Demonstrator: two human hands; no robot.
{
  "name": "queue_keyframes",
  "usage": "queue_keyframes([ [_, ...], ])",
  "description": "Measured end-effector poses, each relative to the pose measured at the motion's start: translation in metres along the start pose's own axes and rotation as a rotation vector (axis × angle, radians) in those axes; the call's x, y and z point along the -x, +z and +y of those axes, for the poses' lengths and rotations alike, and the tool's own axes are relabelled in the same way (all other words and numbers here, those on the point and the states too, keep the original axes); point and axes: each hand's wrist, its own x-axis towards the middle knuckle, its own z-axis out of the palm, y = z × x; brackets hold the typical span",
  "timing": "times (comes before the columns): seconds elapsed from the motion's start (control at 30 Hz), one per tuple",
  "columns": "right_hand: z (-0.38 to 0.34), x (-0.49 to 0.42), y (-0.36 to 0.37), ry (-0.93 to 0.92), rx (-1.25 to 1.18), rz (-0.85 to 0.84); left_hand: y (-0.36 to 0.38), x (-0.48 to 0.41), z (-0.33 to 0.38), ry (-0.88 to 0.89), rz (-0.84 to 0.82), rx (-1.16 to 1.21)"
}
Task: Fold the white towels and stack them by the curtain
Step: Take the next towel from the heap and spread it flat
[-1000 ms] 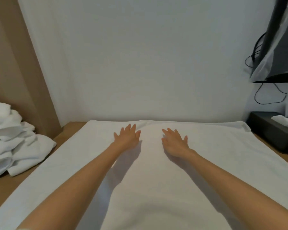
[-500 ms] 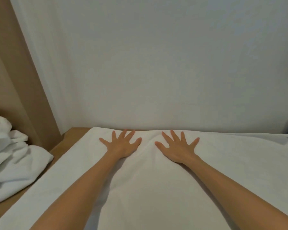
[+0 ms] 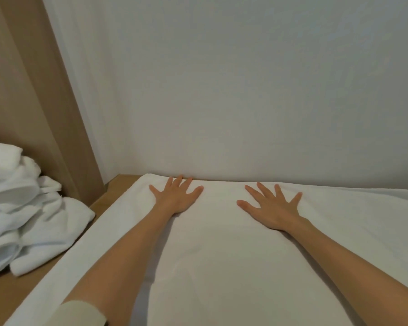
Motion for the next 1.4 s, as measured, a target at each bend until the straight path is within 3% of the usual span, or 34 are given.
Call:
queue_keyframes([
  [0.2,-0.019,0.009,-0.007,-0.004,-0.007,0.017,-0.002,0.013,-0.004,0.003,0.239,0.094],
  [0.3,-0.052,0.012,-0.003,-0.106,-0.017,0.009,0.001,0.019,-0.010,-0.051,0.154,-0.014],
  [0.43,-0.077,0.008,0.005,-0.097,-0.001,-0.035,-0.004,0.017,-0.033,-0.193,0.030,0.031],
  [0.77,-0.086,-0.009,0.012,-0.109,0.011,-0.021,-0.010,-0.007,-0.066,-0.213,0.021,-0.004],
  [0.93,-0.068,-0.003,0.009,-0.163,-0.021,-0.019,-0.012,-0.004,-0.064,-0.220,0.000,-0.023],
  [1.1,-0.021,0.014,0.000,-0.092,-0.027,-0.003,-0.023,0.007,-0.044,-0.279,-0.017,-0.075],
  [1.17,0.000,0.021,-0.004,-0.072,-0.008,0.013,-0.022,0.013,-0.019,-0.211,0.038,-0.070],
  [1.27,0.030,0.032,-0.013,-0.053,0.045,0.042,-0.011,0.026,0.044,0.040,0.103,-0.031],
  [1.4,0.054,0.042,-0.019,0.016,0.010,0.119,0.015,0.046,0.142,0.257,-0.015,0.026],
])
